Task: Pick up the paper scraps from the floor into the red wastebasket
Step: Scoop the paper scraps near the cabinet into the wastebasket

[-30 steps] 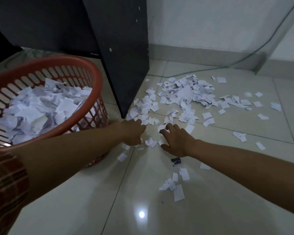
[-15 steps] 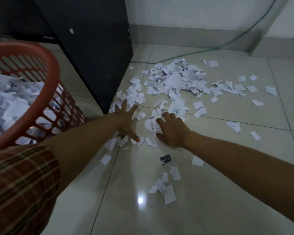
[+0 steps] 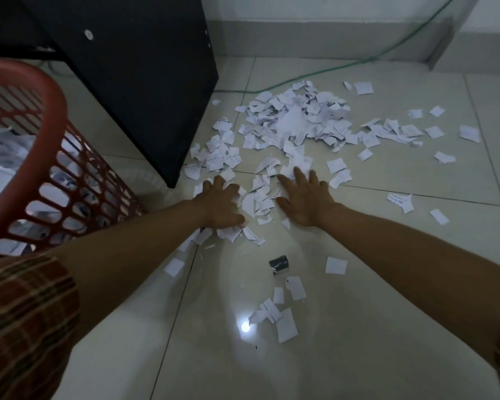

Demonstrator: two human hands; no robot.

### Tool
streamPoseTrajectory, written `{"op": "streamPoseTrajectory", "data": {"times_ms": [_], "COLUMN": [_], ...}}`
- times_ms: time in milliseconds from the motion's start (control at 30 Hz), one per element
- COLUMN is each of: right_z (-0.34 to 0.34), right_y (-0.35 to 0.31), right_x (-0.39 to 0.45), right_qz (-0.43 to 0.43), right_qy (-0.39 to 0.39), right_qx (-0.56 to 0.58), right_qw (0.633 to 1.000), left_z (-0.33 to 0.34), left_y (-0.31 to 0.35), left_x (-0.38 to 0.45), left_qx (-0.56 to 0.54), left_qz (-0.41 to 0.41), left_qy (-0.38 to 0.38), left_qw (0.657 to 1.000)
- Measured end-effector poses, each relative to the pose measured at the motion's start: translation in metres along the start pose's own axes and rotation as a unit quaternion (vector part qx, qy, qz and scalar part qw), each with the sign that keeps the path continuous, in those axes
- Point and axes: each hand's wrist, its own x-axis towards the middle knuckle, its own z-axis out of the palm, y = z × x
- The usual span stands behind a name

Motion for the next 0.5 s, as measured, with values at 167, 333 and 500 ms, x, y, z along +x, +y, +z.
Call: {"op": "streamPoseTrajectory", "data": {"times_ms": [167,333,500], "right_z": [0.009,0.01,0.01], "right_y": [-0.027,-0.041,-0.042], "right_x": [-0.006,-0.015,-0.022], "right_qz": [-0.086,-0.175,-0.165], "right_qy": [0.027,0.075,0.086], "right_qx": [-0.012,-0.039,0.0], "right_qw": [0.996,0.981,0.982], "left_z": [-0.001,-0.01,-0.01], "left_y": [-0.007,-0.012,-0.022], "left_x": [-0.011,-0.024,-0.036], "left_qx": [-0.067,-0.073,0.009], "left_qz": [0.084,0.104,0.063], "left_qy": [0.018,0.059,0.059], "left_qw": [0.994,0.99,0.996]}}
